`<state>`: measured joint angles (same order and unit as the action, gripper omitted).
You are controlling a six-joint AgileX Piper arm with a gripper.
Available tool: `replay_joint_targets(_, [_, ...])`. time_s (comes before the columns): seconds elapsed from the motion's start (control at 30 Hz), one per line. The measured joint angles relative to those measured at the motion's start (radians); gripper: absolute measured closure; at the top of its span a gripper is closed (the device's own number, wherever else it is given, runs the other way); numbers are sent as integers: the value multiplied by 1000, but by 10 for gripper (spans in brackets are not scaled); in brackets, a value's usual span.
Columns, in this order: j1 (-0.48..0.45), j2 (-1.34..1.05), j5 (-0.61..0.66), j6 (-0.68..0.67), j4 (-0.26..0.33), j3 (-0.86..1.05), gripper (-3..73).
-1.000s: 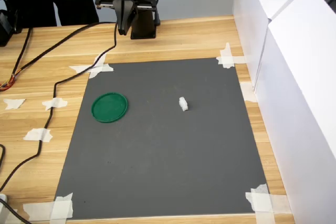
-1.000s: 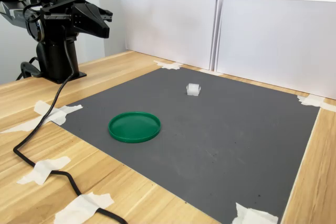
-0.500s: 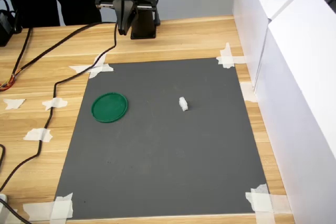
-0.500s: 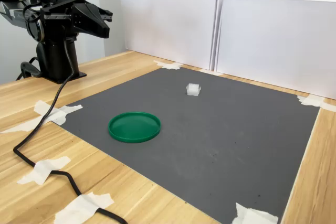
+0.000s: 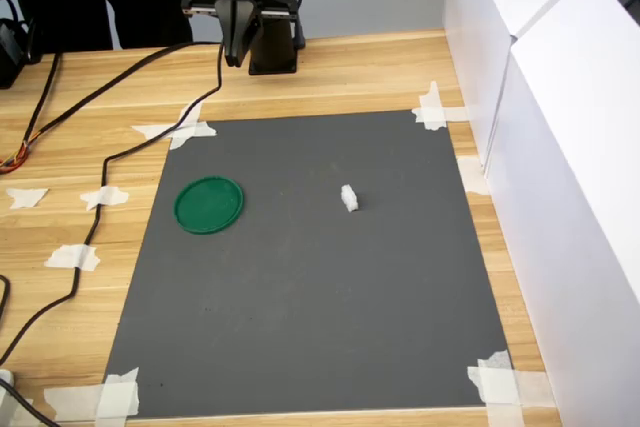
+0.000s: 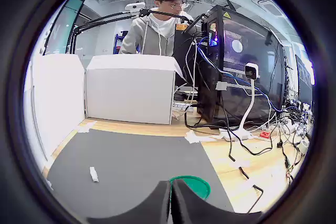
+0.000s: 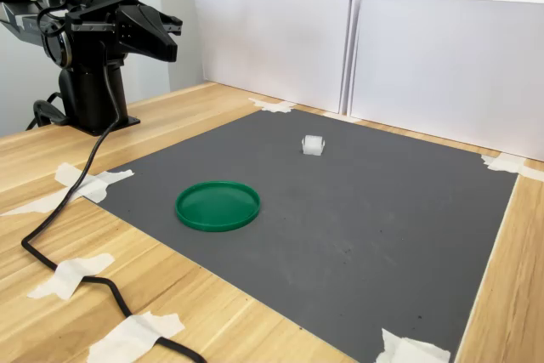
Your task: Grasp a white terminal and put it on the green lid.
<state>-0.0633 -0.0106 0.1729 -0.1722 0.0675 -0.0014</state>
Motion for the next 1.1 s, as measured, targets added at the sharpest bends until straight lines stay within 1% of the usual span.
replay_joint_targets(0.2, [0, 17, -1, 0, 0, -18, 711])
replay_joint_targets(0.5, [0, 294, 18, 0, 0, -161, 711])
replay_joint_targets(0.67, [0, 491, 109, 0, 0, -302, 711])
replay_joint_targets(0.83, [0, 697, 248, -13, 0, -485, 711])
replay_joint_targets(0.97, [0, 834, 357, -60, -4, -599, 711])
replay_joint_targets(1.1, [0, 935, 416, -110, -7, -666, 711])
